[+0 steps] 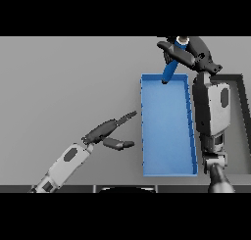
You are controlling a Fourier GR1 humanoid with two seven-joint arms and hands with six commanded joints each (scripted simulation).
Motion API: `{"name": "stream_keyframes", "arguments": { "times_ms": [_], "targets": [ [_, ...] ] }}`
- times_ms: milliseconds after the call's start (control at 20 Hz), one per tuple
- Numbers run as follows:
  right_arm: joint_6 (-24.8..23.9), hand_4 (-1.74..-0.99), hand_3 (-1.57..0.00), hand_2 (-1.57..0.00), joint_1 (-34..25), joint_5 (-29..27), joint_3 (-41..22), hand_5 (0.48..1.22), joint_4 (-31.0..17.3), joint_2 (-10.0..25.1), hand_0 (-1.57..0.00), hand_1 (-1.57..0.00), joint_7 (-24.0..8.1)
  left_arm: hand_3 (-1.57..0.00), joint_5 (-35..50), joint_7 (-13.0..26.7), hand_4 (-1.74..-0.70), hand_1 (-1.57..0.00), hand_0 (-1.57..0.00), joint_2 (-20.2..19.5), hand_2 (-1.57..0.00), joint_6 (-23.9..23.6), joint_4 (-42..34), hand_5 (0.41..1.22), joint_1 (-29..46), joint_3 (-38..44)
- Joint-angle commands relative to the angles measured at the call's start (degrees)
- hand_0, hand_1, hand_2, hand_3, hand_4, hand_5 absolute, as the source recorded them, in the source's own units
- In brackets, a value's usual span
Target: Pick up the blue pipe and place it into the blue bin.
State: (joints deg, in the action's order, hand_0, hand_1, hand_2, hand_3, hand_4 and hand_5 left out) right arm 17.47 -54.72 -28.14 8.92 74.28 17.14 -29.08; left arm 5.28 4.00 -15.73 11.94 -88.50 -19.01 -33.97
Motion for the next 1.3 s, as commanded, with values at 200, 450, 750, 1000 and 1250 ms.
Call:
{"name": "stream_keyframes", "arguments": {
  "times_ms": [200,450,750,1000,1250],
  "targets": [
    [-1.68,-1.499,-1.57,-1.57,8.58,3.84,1.37,1.221,-0.83,-0.25,-1.57,-1.57,-3.36,0.0,0.06,-0.14,-0.83,0.0,0.0,-1.19,0.0,-0.06,-2.2,0.464,1.11,-0.14],
    [-8.54,-1.499,-1.57,-1.57,17.87,5.98,-2.4,1.221,-1.13,0.95,-1.57,-1.57,-5.86,0.0,0.04,0.26,-0.83,0.0,0.0,-0.85,0.0,0.0,-2.06,0.47,0.95,-0.32],
    [-15.3,-1.653,-0.69,-1.57,24.28,-0.28,-16.92,1.205,-2.44,7.95,-1.57,-1.57,-5.85,0.0,-0.56,1.12,-0.83,0.0,0.0,-0.33,0.0,-0.3,-1.86,0.475,0.56,-0.8],
    [-25.75,-1.404,-0.52,-0.85,22.79,-19.09,-35.06,1.159,-6.07,17.48,-0.94,-0.88,-5.86,0.0,-0.38,1.32,-0.83,0.0,0.0,-0.35,0.0,-0.27,-1.88,0.476,0.87,-0.83],
    [-22.74,-1.215,-0.17,-0.28,18.91,-21.93,-46.05,1.044,-3.23,24.04,-0.31,-0.29,-5.86,0.0,-0.29,1.44,-0.83,0.0,0.0,-0.1,0.0,-0.44,-1.57,0.477,0.3,-0.59]
  ]
}}
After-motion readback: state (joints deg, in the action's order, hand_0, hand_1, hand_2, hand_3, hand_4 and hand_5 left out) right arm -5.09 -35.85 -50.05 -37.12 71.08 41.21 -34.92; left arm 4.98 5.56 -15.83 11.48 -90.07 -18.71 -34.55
